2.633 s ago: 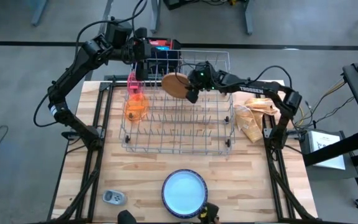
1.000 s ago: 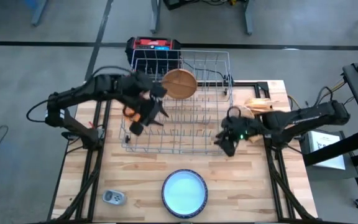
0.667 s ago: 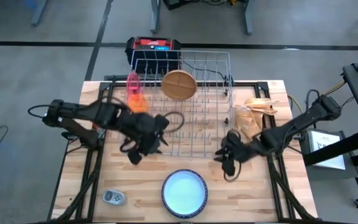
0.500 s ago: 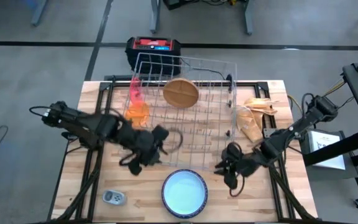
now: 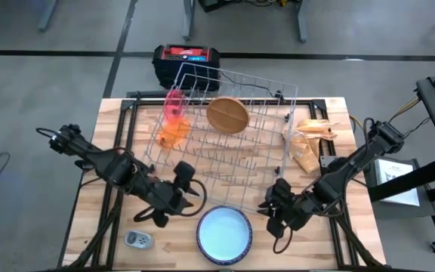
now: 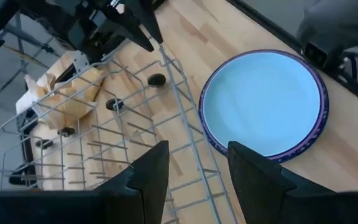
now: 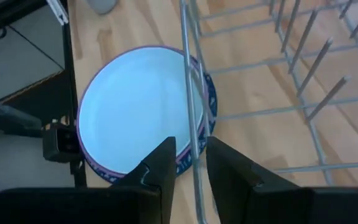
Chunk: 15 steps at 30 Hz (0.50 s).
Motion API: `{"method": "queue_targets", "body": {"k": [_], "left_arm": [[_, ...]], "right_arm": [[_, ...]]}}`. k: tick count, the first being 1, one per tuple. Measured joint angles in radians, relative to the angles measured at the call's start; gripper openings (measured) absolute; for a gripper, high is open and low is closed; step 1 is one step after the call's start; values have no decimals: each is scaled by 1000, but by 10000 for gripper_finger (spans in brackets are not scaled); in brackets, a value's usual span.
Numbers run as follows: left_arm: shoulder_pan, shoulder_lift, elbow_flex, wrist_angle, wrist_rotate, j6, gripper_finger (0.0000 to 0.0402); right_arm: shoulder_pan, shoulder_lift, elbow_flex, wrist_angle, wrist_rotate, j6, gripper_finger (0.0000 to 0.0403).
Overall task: Sort dishes
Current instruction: Adjust the dish rack on the table
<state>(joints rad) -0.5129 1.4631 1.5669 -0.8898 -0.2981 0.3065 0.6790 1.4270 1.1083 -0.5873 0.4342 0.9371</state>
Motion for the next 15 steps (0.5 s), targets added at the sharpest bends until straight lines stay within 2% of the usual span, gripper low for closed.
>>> {"method": "queue_targets", "body": {"k": [5, 10, 15], "left_arm": [[-8, -22, 10, -118, -23, -60, 154], [-13, -27, 7, -209, -27, -167, 154], [-42, -26, -6, -243, -33, -202, 154]], "right_arm": [[26, 1, 82, -61, 6, -3, 62], [97, 15, 123, -61, 9, -18, 41], [159, 81, 122, -84, 10, 83, 13]]}}
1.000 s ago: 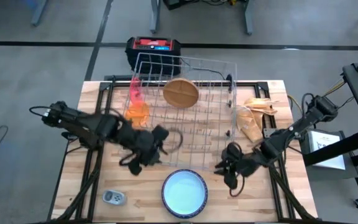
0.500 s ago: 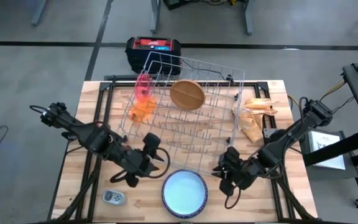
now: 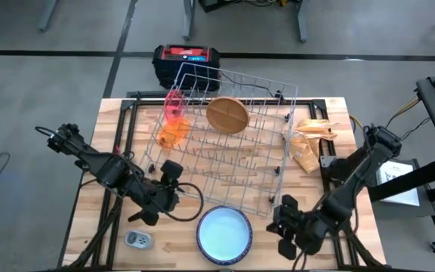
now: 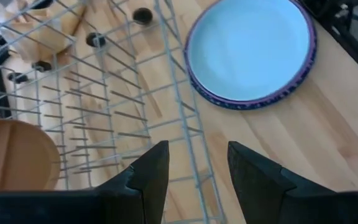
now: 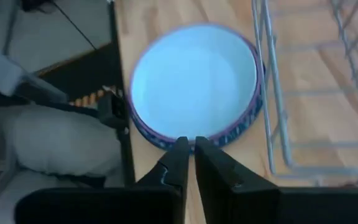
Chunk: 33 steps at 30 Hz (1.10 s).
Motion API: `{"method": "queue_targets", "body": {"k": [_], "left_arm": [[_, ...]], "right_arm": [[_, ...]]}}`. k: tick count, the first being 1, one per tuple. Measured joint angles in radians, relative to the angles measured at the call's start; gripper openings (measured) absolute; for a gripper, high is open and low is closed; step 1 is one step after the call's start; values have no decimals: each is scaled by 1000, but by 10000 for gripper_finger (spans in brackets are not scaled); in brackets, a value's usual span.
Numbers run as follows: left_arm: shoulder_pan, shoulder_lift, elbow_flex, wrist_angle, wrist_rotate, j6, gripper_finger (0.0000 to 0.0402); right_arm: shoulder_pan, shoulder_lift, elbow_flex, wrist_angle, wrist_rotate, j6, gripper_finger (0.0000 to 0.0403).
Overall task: Sort dishes
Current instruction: Adjust the dish rack on the table
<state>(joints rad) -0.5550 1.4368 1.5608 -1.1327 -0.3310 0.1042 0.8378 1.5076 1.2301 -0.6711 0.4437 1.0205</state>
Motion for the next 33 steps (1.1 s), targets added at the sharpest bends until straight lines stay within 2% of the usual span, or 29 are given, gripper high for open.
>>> {"method": "queue_targets", "body": {"k": [10, 17, 30, 33], "left_arm": [[-3, -2, -2, 1, -67, -12, 154], [-3, -5, -2, -49, -82, -39, 154], [-6, -12, -2, -75, -85, -71, 154], [-6, -12, -3, -118, -137, -97, 154]], "right_arm": [[-15, 121, 0, -248, 34, 205, 1], [-26, 59, 0, -328, 124, 215, 1], [-102, 5, -2, -581, 106, 299, 0], [-106, 4, -2, -592, 101, 300, 0]]}}
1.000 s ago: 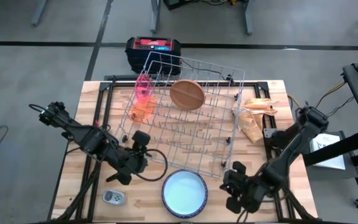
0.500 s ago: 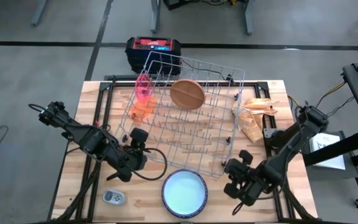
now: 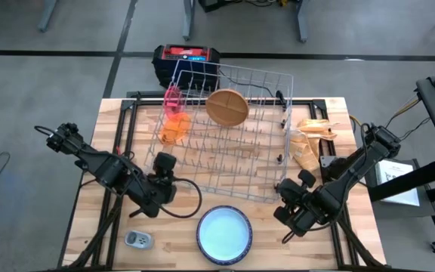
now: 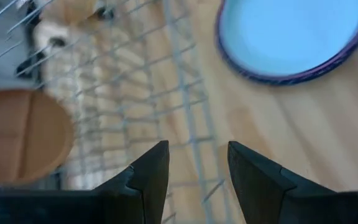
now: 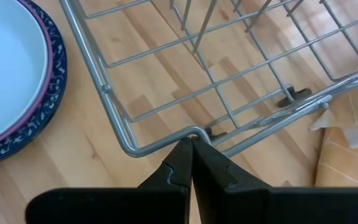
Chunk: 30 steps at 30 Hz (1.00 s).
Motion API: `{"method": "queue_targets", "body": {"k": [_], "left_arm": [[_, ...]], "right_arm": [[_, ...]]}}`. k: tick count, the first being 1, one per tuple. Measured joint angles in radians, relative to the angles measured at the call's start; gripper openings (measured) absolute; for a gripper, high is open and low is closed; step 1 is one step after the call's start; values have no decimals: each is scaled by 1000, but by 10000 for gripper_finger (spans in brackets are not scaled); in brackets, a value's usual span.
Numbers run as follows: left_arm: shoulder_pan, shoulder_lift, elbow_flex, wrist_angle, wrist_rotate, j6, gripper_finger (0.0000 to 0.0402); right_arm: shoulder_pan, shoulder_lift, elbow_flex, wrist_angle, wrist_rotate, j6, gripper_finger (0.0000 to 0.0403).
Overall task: Sort dishes
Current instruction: Adjust the dish rack on the table
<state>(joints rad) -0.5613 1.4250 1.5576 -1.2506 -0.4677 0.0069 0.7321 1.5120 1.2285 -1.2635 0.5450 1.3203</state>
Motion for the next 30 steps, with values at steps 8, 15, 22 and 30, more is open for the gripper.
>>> {"method": "queue_targets", "body": {"k": [8, 15, 22, 30], "left_arm": [[6, -1, -66, -82, -132, -95, 154], [46, -9, -233, -9, -202, -79, 154], [122, -18, -357, 102, -202, -32, 154], [236, -21, -405, 177, -143, 74, 154]], "right_arm": [[-1, 0, 1, -37, -7, -1, 0], [-1, 0, 0, -76, -12, -11, 0], [-3, 0, 0, -79, -11, -86, 0], [-3, 0, 0, -79, -8, -125, 0]]}}
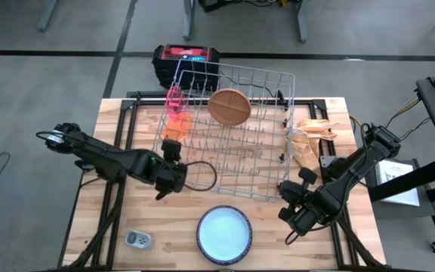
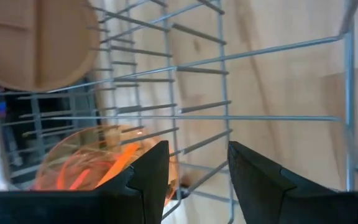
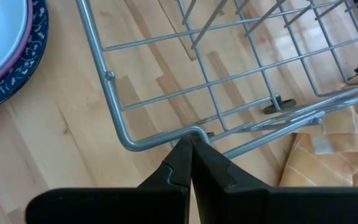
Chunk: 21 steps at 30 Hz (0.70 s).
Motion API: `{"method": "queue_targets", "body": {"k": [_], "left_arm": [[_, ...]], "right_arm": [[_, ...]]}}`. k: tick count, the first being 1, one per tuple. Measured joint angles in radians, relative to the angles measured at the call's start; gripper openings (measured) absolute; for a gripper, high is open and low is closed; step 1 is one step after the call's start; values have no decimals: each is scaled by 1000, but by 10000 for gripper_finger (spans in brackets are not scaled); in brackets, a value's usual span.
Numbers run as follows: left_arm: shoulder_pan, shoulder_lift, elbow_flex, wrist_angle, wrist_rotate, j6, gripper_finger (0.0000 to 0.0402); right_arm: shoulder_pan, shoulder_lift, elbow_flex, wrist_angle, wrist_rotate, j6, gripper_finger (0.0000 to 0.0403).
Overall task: Sort dishes
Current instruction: Adjust the dish rack on the table
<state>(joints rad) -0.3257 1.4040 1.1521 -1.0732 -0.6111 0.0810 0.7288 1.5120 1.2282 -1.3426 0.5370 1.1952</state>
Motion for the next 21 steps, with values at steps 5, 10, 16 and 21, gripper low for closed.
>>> {"method": "queue_targets", "body": {"k": [5, 10, 16, 21], "left_arm": [[52, 0, -7, 45, 140, 44, 154], [81, 0, -9, 61, 345, 30, 154], [78, 0, -9, 59, 402, -29, 153], [78, 0, -9, 52, 426, -58, 153]], "right_arm": [[0, 0, -1, 0, 1, -30, 0], [-2, 0, -1, -2, 7, -49, 0], [-5, 1, -1, -18, 22, -66, 0], [-23, 1, -1, -17, 21, -97, 0]]}}
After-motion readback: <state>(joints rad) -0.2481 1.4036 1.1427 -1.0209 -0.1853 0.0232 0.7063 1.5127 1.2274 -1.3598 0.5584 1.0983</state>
